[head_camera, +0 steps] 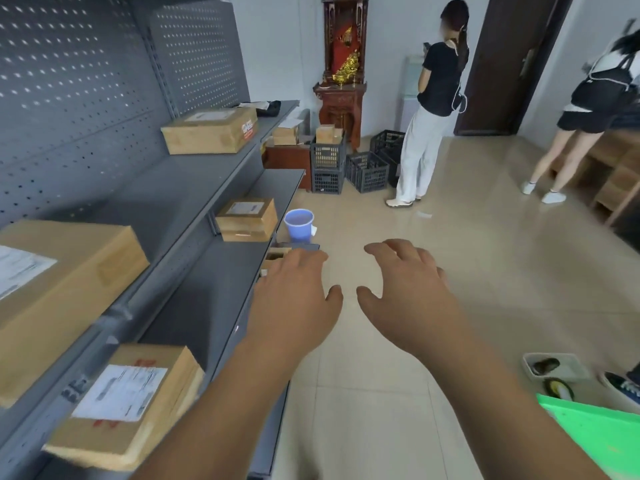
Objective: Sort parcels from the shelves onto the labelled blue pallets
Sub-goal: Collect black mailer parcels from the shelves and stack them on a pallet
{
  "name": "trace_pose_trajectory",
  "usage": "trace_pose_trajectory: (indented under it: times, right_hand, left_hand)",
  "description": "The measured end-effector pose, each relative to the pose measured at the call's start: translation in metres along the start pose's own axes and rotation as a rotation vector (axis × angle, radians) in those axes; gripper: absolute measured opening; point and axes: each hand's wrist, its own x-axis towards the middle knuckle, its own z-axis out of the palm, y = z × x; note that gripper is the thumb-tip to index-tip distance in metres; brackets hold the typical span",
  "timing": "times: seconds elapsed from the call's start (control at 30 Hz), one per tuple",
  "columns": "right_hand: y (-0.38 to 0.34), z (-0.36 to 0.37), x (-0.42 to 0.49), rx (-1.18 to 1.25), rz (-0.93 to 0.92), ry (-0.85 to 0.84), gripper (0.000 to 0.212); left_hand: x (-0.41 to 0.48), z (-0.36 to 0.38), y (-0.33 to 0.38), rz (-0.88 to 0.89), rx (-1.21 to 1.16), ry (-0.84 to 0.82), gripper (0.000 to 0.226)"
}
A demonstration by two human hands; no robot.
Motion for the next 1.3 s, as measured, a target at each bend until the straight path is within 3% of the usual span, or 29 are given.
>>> trace_pose_trajectory:
  times: [0.17, 0.4, 0.63, 1.03, 1.3]
  right_hand:
    - [0.007, 0.012, 0.095, -0.044, 0.066, 0.011, 0.061]
    - [0.036, 0.032, 0.204, -0.028, 0.234, 0.045, 0.060]
    - [0.089, 0.049, 0.309, -0.022, 0.288, 0.062, 0.060]
    - [0.203, 0.050, 0.536, 0.049, 0.193, 0.080, 0.057]
    - [0.234, 0.080, 0.666, 0.086, 0.118, 0.023, 0.055]
  left_hand:
    - [0.106, 0.017, -0.016, 0.079, -0.007, -0.009, 0.049]
    - [0.247, 0.050, -0.019, 0.182, -0.010, -0.068, 0.050]
    - [0.358, 0.098, -0.003, 0.242, -0.020, -0.106, 0.050]
    - [0.577, 0.161, 0.047, 0.134, 0.083, -0.004, 0.049]
    - [0.696, 0.202, 0.032, 0.032, 0.076, -0.036, 0.051]
